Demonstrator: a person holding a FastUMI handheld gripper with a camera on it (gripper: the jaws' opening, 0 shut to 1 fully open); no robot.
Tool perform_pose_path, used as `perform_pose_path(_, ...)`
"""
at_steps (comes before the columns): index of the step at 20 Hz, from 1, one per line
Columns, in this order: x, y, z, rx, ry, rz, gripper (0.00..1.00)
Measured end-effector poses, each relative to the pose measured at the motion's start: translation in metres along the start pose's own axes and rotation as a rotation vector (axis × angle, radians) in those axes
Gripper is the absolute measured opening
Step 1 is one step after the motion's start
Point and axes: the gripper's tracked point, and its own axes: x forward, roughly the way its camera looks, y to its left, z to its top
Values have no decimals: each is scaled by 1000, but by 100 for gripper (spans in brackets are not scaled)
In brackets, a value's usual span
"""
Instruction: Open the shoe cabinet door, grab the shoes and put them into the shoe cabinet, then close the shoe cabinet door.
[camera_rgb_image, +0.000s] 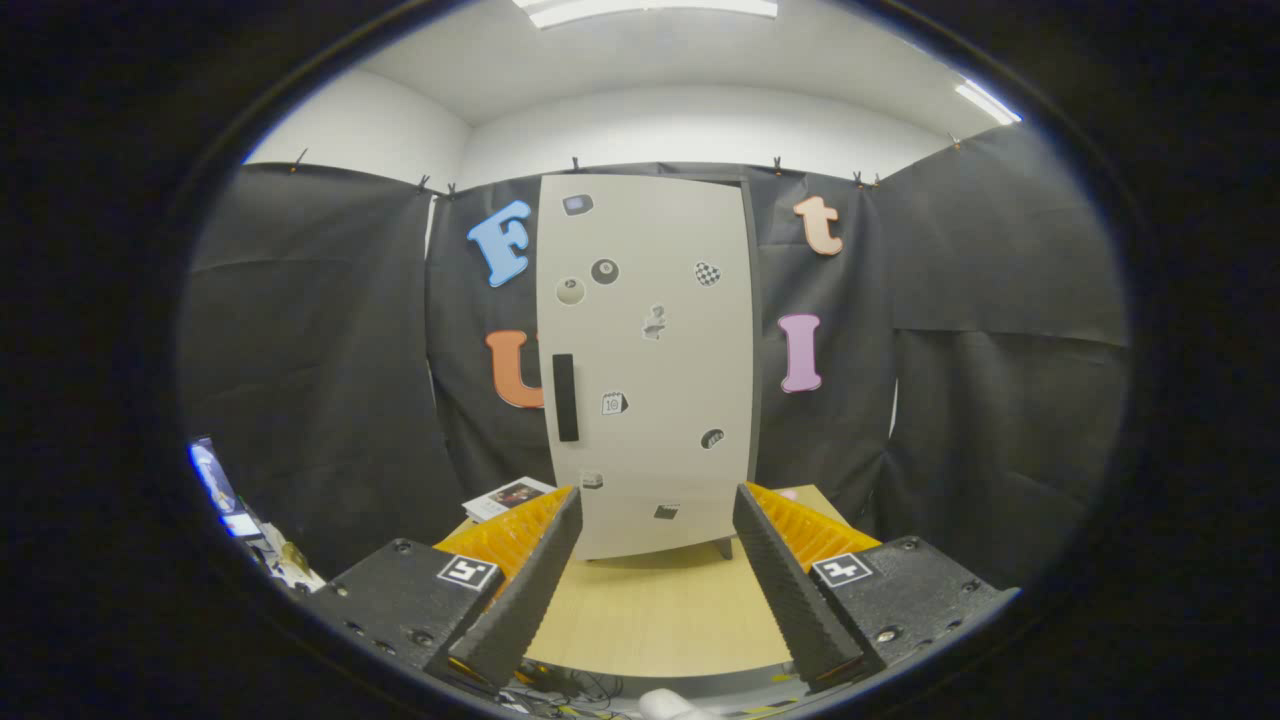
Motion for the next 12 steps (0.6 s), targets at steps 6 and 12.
perform_pose_path(6,-21,-6,-12,13,-18,-34,99)
perform_pose_path(12,-30,-14,-19,11,-17,-73,99)
